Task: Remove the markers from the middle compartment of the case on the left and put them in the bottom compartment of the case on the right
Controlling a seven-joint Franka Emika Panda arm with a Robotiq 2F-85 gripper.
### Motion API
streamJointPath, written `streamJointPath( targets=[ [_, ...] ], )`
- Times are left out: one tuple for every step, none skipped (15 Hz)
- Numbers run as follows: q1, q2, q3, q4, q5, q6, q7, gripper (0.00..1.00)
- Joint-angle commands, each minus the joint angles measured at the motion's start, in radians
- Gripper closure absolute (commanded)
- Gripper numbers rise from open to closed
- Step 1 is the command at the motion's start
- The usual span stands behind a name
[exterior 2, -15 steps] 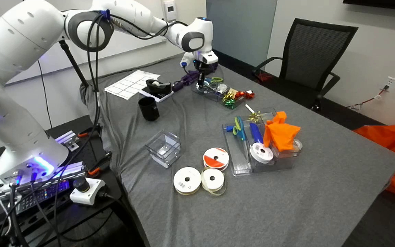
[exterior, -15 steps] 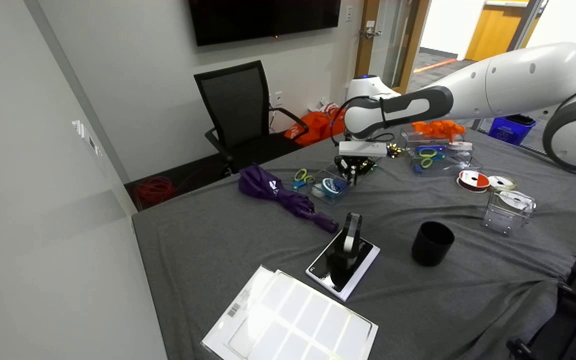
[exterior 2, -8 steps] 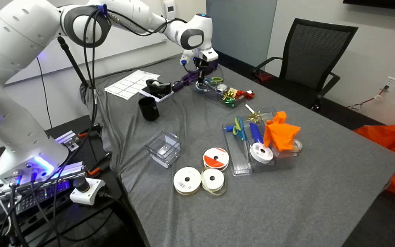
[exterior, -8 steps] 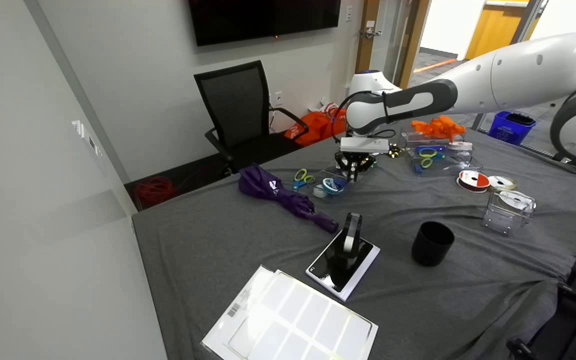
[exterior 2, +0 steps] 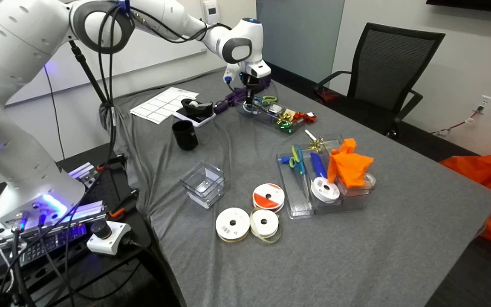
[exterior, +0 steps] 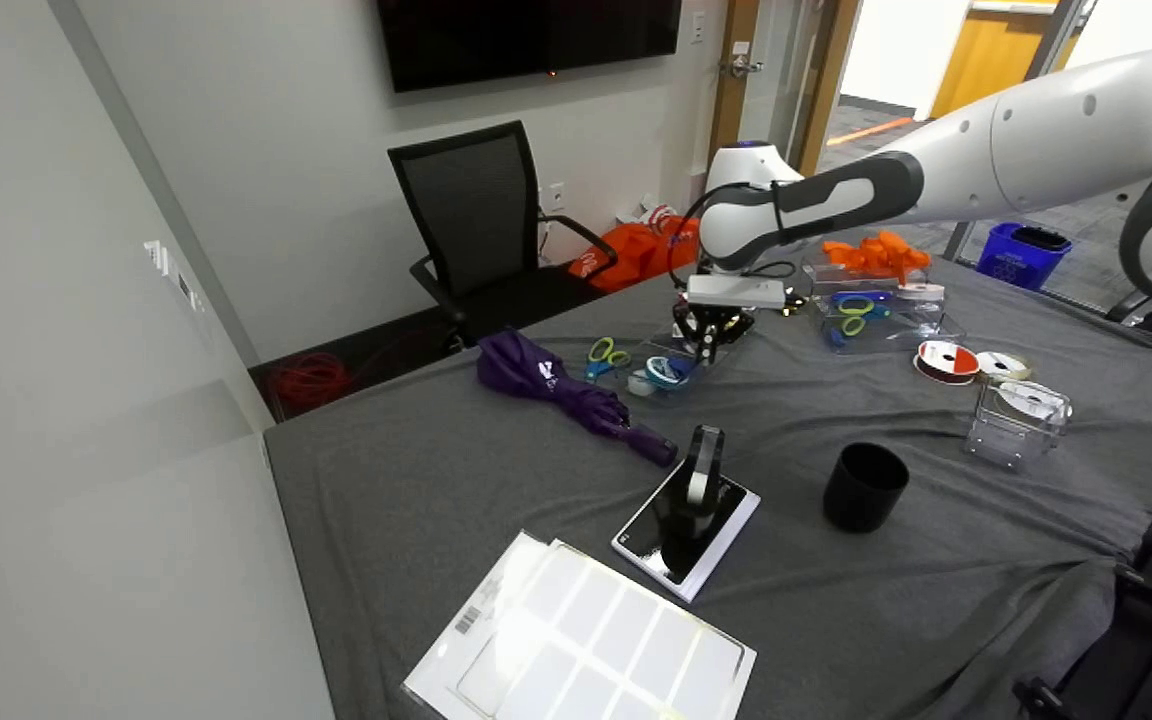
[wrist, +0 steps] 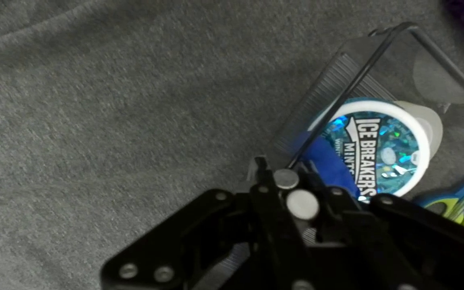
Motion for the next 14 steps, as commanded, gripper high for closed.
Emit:
streamJointPath(
  targets=[
    [-0.012, -0.061, 0.012, -0.096, 0.018, 0.024, -0.040, 0.92],
    [-0.012, -0.066, 0.012, -0.102, 0.019, 0.023, -0.041, 0.95],
    [-0.012, -0.072, 0.012, -0.109, 0.018, 0.024, -0.044, 0.99],
    [-0.012, -0.076, 0.012, -0.111, 0.018, 0.023, -0.045, 0.96],
    [-0.013, -0.078, 0.012, -0.114, 0.019, 0.020, -0.045, 0.96],
    [-0.014, -0.080, 0.013, -0.117, 0.020, 0.017, -0.045, 0.96],
    [-0.013, -0.084, 0.012, -0.122, 0.020, 0.015, -0.045, 0.96],
    [-0.013, -0.088, 0.012, -0.128, 0.020, 0.014, -0.045, 0.96],
    [-0.012, -0.095, 0.010, -0.134, 0.018, 0.005, -0.045, 0.96],
    [-0.010, -0.099, 0.008, -0.139, 0.014, -0.003, -0.045, 0.96],
    [-0.008, -0.109, 0.007, -0.148, 0.010, -0.017, -0.049, 0.96],
    [-0.007, -0.121, 0.009, -0.161, 0.009, -0.022, -0.057, 0.96],
    [-0.006, -0.135, 0.010, -0.176, 0.008, -0.027, -0.066, 0.96],
    [-0.004, -0.159, 0.012, -0.201, 0.008, -0.028, -0.080, 0.96]
  ],
)
